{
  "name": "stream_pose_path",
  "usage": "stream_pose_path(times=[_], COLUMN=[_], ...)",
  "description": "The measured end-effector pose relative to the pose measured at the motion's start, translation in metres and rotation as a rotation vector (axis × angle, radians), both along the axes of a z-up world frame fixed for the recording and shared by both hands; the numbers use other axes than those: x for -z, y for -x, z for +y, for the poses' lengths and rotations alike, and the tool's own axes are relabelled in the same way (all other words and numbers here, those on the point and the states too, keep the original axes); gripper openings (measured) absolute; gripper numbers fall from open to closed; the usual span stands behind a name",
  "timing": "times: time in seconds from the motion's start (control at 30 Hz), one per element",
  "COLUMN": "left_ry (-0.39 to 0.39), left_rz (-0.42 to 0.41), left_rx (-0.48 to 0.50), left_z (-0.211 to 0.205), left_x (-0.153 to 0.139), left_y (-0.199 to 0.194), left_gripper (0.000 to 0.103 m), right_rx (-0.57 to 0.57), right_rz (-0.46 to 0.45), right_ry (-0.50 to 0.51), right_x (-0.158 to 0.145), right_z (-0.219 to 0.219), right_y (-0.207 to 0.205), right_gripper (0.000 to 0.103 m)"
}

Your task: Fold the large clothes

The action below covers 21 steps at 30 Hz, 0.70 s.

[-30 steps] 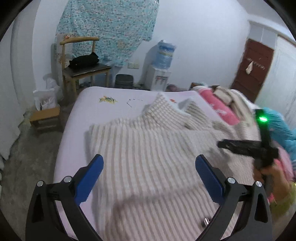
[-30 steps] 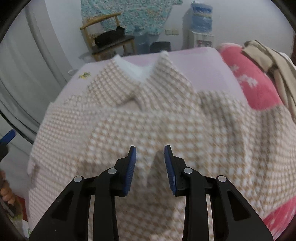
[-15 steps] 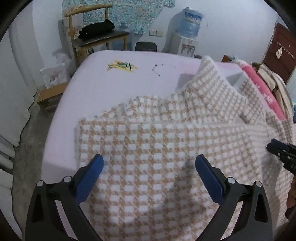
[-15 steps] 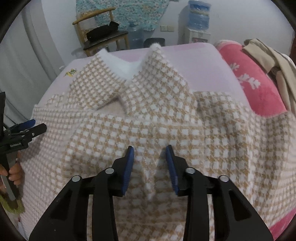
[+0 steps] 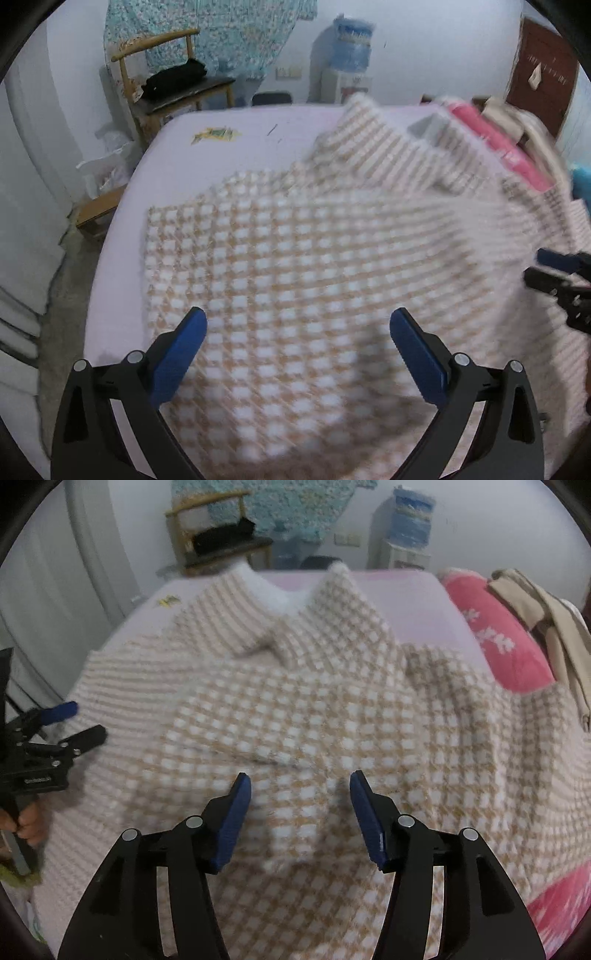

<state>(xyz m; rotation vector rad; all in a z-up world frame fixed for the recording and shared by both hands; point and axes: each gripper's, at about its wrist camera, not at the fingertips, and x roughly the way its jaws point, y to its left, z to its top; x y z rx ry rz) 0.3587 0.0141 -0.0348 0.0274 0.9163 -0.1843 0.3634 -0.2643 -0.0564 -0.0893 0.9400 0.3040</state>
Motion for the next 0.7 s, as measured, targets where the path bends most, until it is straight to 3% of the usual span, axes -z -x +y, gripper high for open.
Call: stream_pose_path(times=[0.1,0.3,0.43,0.7], left_ry=[-0.007,-0.048,-0.056,-0.067], left_rz=[-0.045,0.048,0.029,0.042], left_rx=[0.032,0.041,0.034,0.021], left_z=[-0.009,-0.033,-0.034,-0.036], left_x=[-0.009,0.026,0.028,0.028], left_y=[0.011,-0.001,-0.001,-0.003], left_gripper=[0.098,0.098,0.098,0.099], right_rx=[-0.014,0.004,-0.001,0.013], right_rz=[-0.028,-0.008,-0.041,-0.02], right_ry=[0.012,0.066,0.059,0.086], right_x=[-0.005,0.016,0.004,0.018], right_z=[-0.001,0.005,0.005,0.0], right_y=[0.013,0.016,0.025,0.023], right_gripper=[0.055,0.055,0.058,0.061])
